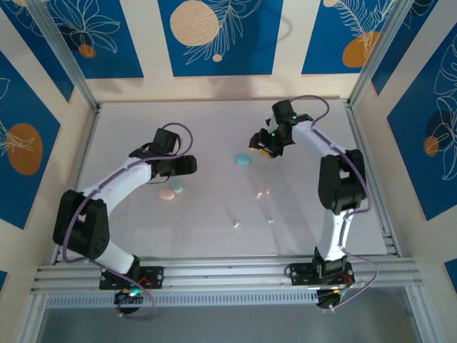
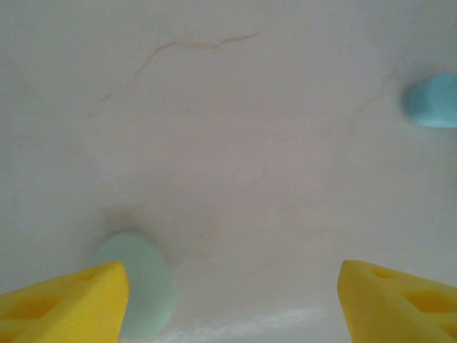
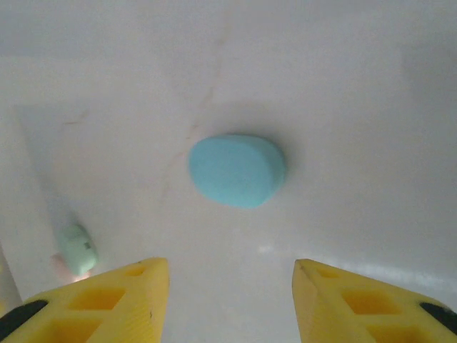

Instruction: Insert the wireless bluetooth earbuds into the charging case

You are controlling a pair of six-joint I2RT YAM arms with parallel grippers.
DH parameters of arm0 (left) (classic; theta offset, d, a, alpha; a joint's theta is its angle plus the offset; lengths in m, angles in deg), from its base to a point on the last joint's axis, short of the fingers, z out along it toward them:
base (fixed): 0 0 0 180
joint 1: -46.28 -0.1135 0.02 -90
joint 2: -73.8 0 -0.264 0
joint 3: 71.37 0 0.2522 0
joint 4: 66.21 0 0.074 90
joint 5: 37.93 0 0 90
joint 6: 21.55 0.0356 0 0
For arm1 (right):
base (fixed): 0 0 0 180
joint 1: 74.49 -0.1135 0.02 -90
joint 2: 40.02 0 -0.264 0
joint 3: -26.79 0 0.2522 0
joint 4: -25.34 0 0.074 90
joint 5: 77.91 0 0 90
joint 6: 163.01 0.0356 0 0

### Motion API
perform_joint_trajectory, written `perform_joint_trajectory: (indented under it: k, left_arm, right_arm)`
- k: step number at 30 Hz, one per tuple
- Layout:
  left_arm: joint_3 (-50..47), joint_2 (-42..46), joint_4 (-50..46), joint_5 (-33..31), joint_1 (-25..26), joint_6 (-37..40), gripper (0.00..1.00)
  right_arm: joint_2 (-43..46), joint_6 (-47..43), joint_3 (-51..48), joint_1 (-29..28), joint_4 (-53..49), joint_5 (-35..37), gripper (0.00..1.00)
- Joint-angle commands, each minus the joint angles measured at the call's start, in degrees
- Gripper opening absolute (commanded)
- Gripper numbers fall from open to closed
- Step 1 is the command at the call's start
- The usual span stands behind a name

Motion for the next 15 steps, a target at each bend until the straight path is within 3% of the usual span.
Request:
perform_joint_trajectory:
  k: [1,15]
  left_arm:
    - [3.12,-3.47,-7.4,-7.86,-0.86,-2.5,0.73]
    - [5.53,-11.23,-9.78,-11.79,-1.04,-5.36,0.65]
  right_arm:
    - [5.8,-1.82,-2.26,0.31,-2.26,0.96,0.5]
    - [11.91,0.58,-8.22,-0.49,-0.77,-2.58,0.5]
